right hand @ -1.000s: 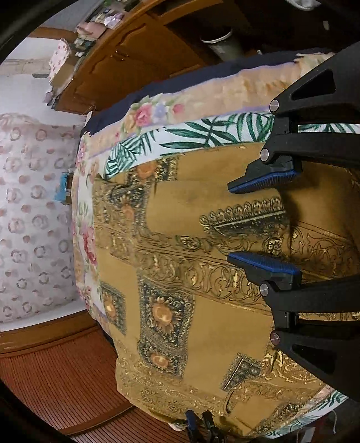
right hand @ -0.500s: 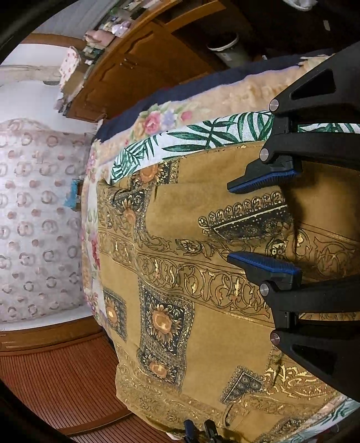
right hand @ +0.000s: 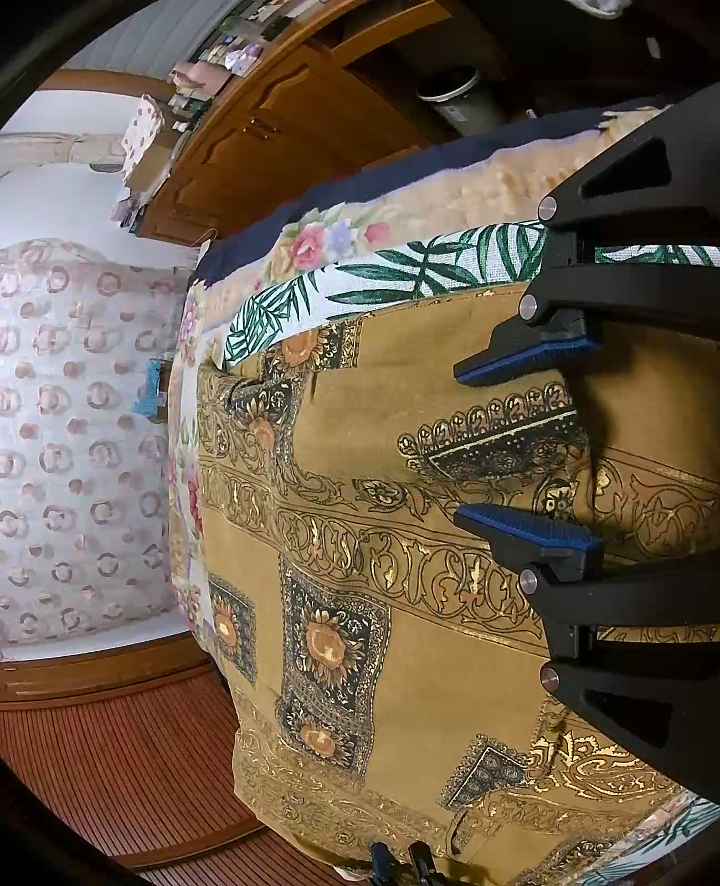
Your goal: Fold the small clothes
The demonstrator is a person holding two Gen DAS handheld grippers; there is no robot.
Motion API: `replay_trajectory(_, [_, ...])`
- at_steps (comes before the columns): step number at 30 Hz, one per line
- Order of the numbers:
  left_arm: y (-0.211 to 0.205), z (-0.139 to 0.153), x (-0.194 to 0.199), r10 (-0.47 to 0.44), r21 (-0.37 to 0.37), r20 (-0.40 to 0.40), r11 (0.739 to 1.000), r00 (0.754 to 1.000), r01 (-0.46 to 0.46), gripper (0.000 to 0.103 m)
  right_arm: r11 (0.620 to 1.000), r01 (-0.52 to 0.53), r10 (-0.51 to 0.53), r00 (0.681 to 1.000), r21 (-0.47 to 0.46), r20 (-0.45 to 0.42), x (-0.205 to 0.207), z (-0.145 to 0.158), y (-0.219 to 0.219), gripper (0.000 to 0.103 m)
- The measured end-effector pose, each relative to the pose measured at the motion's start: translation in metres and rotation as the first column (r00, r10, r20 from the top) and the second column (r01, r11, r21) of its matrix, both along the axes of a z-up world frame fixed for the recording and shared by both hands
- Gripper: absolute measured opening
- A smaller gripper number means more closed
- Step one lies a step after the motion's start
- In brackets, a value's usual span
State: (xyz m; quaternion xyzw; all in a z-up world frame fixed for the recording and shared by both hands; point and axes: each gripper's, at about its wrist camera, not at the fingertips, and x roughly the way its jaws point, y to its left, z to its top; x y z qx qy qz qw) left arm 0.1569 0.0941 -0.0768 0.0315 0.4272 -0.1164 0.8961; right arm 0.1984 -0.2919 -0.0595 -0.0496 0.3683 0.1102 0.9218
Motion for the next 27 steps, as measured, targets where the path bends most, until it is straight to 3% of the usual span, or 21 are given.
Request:
replay_trajectory(5, [0.029, 0.017, -0.024, 0.105, -0.085, 0.075, 0.991, 0.992, -0.099, 0.088, 1.0, 0.0, 0.0, 1.0, -0.002, 0.001, 0.001, 0.0, 0.0, 0.047])
replay_trajectory(10, [0.058, 0.032, -0.045, 0.176, -0.071, 0.131, 0.983, 0.976, -0.167, 0.088, 1.0, -0.001, 0.001, 1.0, -0.003, 0.001, 0.001, 0.0, 0.0, 0.047])
replay_trajectory(15, [0.072, 0.031, -0.05, 0.209, -0.069, 0.128, 0.977, 0.97, -0.201, 0.08, 1.0, -0.002, 0.002, 1.0, -0.005, 0.001, 0.001, 0.0, 0.0, 0.047])
replay_trajectory(18, [0.077, 0.026, -0.052, 0.22, -0.088, 0.123, 0.974, 0.968, -0.211, 0.061, 1.0, -0.002, 0.002, 1.0, -0.005, 0.002, 0.001, 0.0, 0.0, 0.047])
replay_trajectory(20, [0.078, 0.024, -0.05, 0.221, -0.087, 0.12, 0.974, 0.968, -0.211, 0.041, 1.0, -0.002, 0.002, 1.0, -0.006, 0.002, 0.001, 0.0, 0.0, 0.047])
replay_trajectory(22, [0.078, 0.023, -0.048, 0.225, -0.082, 0.122, 0.973, 0.967, -0.216, 0.035, 1.0, -0.002, 0.002, 1.0, -0.005, 0.002, 0.001, 0.0, 0.0, 0.047])
replay_trajectory(27, [0.08, 0.022, -0.04, 0.263, -0.042, 0.137, 0.965, 0.955, -0.26, 0.034, 1.0, -0.003, 0.003, 1.0, -0.006, 0.002, 0.001, 0.0, 0.0, 0.047])
